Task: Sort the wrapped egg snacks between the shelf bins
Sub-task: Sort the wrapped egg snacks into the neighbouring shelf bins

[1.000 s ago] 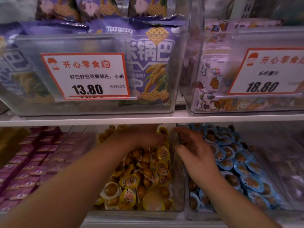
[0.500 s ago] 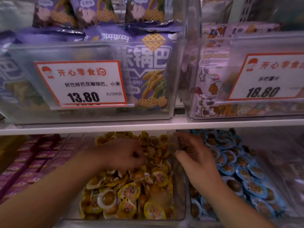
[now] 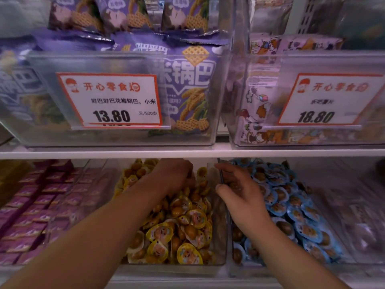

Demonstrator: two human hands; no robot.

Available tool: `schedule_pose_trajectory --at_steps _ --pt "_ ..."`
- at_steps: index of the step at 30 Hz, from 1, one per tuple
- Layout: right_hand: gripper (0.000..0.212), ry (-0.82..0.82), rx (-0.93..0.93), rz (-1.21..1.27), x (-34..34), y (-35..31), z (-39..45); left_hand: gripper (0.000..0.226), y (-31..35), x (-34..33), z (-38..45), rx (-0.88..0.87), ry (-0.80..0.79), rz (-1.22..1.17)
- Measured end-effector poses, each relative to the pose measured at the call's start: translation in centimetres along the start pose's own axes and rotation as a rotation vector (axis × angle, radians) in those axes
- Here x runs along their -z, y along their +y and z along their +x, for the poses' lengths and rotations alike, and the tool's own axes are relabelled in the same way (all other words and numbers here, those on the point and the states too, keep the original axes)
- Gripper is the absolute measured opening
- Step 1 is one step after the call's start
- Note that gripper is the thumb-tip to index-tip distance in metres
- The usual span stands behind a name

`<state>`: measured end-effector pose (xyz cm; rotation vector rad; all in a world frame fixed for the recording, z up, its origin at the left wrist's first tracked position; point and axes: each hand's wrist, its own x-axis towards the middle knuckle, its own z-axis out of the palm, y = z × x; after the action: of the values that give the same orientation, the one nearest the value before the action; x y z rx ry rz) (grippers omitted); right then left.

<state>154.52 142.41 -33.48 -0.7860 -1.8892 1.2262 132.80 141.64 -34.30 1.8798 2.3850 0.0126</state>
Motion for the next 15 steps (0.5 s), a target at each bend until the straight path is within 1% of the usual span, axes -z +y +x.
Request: schedule_pose_trajectory --at_steps 1,3,4,5,6,7,8,10,12,13,14,15 --pt "0.040 -0.008 -0.001 0.014 0.0 -0.1 -0.1 0.038 -0.2 0.7 -1.3 0.022 0.055 -0.094" --pt "0.033 -0.021 -0.008 0.094 0.2 -0.7 -0.4 0.045 -0.1 2.0 -4.6 0.087 0.213 -0.373" --pt "0.037 -0.007 0.020 0.081 0.4 -1.1 -0.8 0.048 0.2 2.6 -6.4 0.081 0.277 -0.518" --pt "0.042 -0.003 0.096 0.021 0.8 -1.7 -1.3 0.047 0.8 3.0 -8.4 0.047 0.311 -0.653" --pt "0.046 -0.024 0.194 -0.090 1.0 -2.3 -1.9 0.043 1.6 3.3 -10.3 0.000 0.311 -0.769" --pt "0.048 -0.063 0.296 -0.197 1.0 -2.7 -2.6 0.044 2.5 3.6 -11.9 -0.049 0.284 -0.857" --pt "0.049 -0.101 0.381 -0.270 0.8 -3.0 -3.5 0.051 3.3 3.8 -13.2 -0.091 0.238 -0.902" --pt "0.044 -0.104 0.438 -0.279 0.2 -3.6 -5.2 0.060 4.8 4.4 -14.7 -0.162 0.125 -0.934" --pt "0.028 -0.021 0.481 -0.213 0.1 -4.0 -6.7 0.071 5.5 4.8 -15.5 -0.227 0.047 -0.979" --pt "0.022 0.040 0.529 -0.216 0.5 -4.0 -7.1 0.077 5.4 4.9 -15.8 -0.231 0.038 -0.976" --pt "0.019 0.106 0.559 -0.236 1.1 -3.9 -7.3 0.079 5.0 4.9 -16.2 -0.214 0.053 -0.928" --pt "0.020 0.175 0.551 -0.257 2.1 -3.8 -7.2 0.074 4.2 4.7 -16.5 -0.198 0.100 -0.816"
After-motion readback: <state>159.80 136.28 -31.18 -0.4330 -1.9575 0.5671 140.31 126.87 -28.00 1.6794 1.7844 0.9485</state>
